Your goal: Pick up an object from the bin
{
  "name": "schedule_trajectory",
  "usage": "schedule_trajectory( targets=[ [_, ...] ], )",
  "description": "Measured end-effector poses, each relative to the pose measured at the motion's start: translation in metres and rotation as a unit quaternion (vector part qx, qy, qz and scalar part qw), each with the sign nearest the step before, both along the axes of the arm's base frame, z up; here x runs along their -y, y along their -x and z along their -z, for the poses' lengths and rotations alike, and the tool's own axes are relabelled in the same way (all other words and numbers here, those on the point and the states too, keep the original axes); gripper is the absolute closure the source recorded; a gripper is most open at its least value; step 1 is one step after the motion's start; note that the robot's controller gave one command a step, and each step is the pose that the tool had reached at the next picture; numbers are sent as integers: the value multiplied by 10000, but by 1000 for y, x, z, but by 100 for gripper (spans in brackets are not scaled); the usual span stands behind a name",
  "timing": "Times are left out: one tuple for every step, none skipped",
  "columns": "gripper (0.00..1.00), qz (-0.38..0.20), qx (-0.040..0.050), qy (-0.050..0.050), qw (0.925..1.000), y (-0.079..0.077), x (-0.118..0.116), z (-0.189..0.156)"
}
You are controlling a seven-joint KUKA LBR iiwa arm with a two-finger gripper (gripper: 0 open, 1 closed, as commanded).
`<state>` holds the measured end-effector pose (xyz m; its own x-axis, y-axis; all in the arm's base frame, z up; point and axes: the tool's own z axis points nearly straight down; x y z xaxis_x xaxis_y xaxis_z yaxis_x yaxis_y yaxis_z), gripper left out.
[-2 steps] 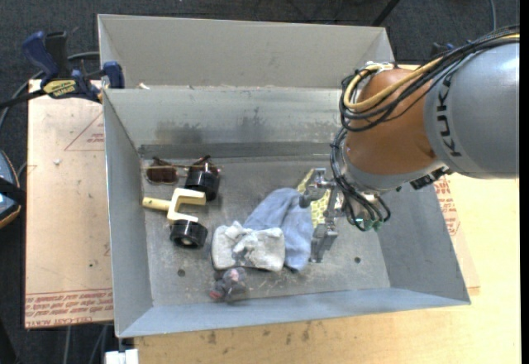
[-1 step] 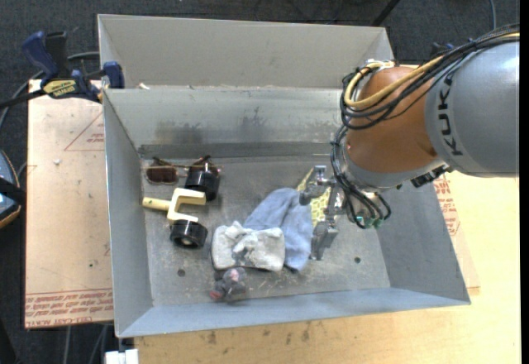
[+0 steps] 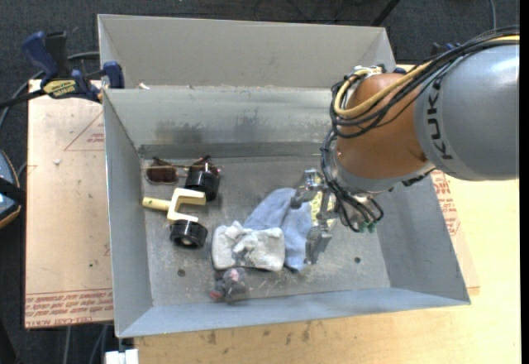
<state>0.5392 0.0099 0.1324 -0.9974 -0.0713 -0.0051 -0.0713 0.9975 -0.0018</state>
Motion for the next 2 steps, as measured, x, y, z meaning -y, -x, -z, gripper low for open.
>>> schedule_trajectory(
  targets=[
    [0,-1529,-8,-11,9882,19,-19,44],
    [100,-2228,33,-2,9749,25,-43,57]
  ],
)
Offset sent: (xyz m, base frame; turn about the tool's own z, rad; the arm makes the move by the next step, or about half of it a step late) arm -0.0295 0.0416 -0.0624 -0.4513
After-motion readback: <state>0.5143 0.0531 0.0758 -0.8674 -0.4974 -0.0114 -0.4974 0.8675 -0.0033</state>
